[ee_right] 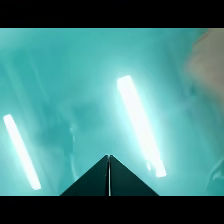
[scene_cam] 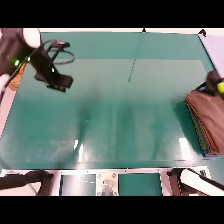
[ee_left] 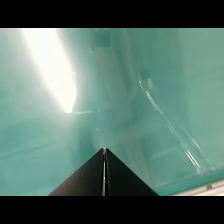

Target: Fold the shirts.

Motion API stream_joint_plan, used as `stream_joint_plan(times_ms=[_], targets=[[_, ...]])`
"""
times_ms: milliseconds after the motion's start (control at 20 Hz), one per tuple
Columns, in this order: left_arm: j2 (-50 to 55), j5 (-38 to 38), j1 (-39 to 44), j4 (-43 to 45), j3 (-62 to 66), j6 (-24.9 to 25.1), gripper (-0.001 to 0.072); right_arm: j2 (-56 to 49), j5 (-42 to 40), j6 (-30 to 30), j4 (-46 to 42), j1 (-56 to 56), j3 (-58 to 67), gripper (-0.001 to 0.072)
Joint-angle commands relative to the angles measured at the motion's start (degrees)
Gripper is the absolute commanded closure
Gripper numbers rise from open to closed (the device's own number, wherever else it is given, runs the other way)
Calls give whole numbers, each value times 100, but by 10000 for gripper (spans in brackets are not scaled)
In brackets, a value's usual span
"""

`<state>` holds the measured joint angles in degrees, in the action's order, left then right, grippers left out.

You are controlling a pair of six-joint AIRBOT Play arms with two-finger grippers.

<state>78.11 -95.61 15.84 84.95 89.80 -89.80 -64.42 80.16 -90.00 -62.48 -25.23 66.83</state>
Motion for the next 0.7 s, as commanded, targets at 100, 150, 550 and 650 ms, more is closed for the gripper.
stream_joint_plan(times_ms=[100,150,550,650], targets=[[-1980,1086,90,-127,-2850,-323,686,1923,-1049,201,315,1222,-3016,685],[-2129,1119,90,-153,-3064,-321,686,2076,-1180,210,409,1285,-3169,684],[-2149,966,90,-155,-3117,-317,686,2264,-1115,203,448,1329,-3174,684],[-2149,966,90,-153,-3117,-319,685,2264,-1117,201,448,1329,-3174,684]])
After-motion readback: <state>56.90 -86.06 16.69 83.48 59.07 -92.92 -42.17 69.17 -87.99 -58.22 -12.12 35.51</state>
